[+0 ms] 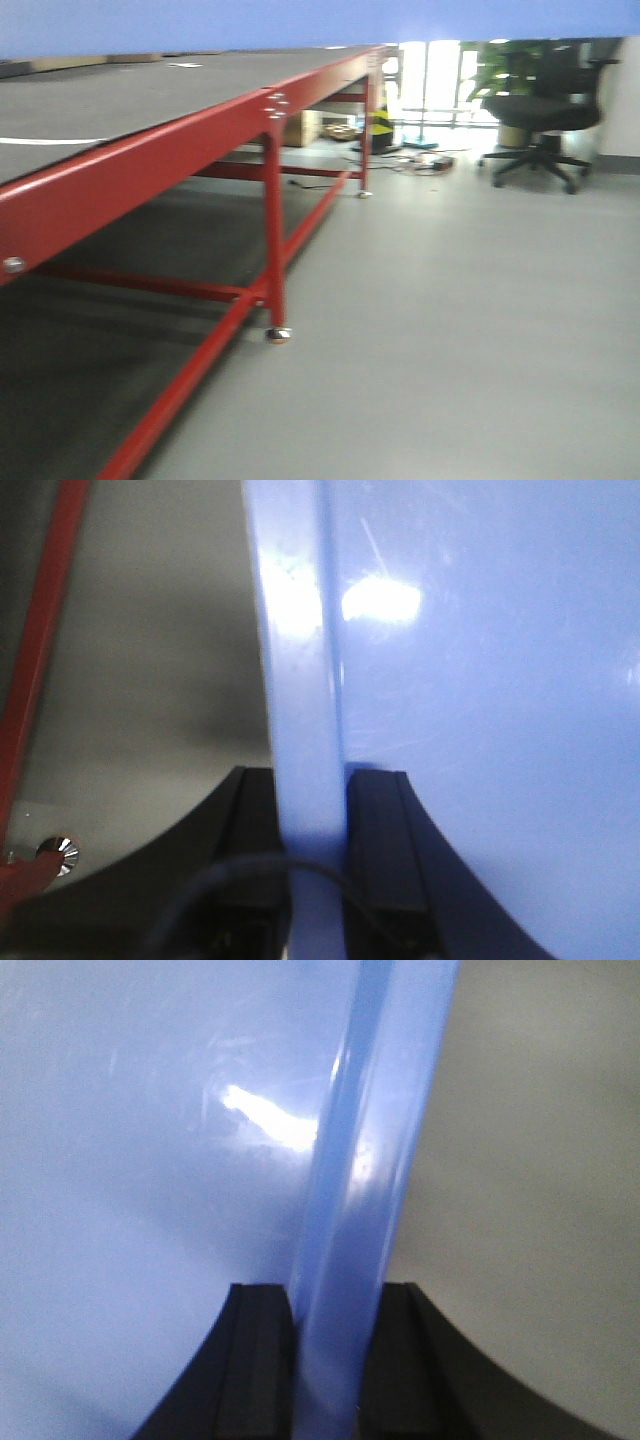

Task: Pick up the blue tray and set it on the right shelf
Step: 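Hold the tray with both grippers while backing away from the table, then hold the tray and drive toward the steel shelf with blue bins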

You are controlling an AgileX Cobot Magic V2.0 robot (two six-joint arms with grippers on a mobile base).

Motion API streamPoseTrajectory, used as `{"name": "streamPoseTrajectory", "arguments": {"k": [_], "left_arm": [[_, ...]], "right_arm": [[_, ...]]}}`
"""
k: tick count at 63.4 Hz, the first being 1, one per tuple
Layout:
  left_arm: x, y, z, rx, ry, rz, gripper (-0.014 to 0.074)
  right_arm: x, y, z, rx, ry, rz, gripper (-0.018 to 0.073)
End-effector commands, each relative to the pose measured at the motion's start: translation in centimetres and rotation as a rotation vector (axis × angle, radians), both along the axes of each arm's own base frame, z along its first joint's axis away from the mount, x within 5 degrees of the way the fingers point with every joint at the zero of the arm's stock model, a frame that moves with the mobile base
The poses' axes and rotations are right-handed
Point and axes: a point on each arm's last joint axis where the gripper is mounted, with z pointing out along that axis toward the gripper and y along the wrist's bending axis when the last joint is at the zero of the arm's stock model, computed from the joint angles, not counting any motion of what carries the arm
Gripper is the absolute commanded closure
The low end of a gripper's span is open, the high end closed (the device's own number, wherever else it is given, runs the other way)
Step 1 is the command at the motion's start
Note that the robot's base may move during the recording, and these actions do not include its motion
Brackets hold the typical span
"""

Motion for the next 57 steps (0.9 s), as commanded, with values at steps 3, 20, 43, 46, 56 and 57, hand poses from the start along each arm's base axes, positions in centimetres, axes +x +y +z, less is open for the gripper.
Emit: {"name": "streamPoseTrajectory", "arguments": {"k": [3, 20, 43, 46, 56, 57], "left_arm": [[-0.64, 0.59, 0.95, 0.038, -0.035, -0.021, 0.0645], [-0.64, 0.59, 0.95, 0.038, -0.035, -0.021, 0.0645], [-0.64, 0.59, 0.95, 0.038, -0.035, -0.021, 0.0645], [-0.64, 0.59, 0.95, 0.038, -0.035, -0.021, 0.0645], [-0.64, 0.59, 0.95, 0.038, -0.035, -0.021, 0.0645], [-0.64, 0.59, 0.95, 0.038, -0.035, -0.021, 0.0645]], "right_arm": [[-0.16, -0.70, 1.77, -0.018, -0.123, 0.012, 0.0504], [-0.16, -0.70, 1.77, -0.018, -0.123, 0.012, 0.0504], [-0.16, -0.70, 1.77, -0.018, -0.123, 0.012, 0.0504], [-0.16, -0.70, 1.77, -0.018, -0.123, 0.012, 0.0504], [-0.16, -0.70, 1.77, -0.018, -0.123, 0.012, 0.0504], [-0.16, -0.70, 1.77, -0.018, -0.123, 0.012, 0.0504]]}}
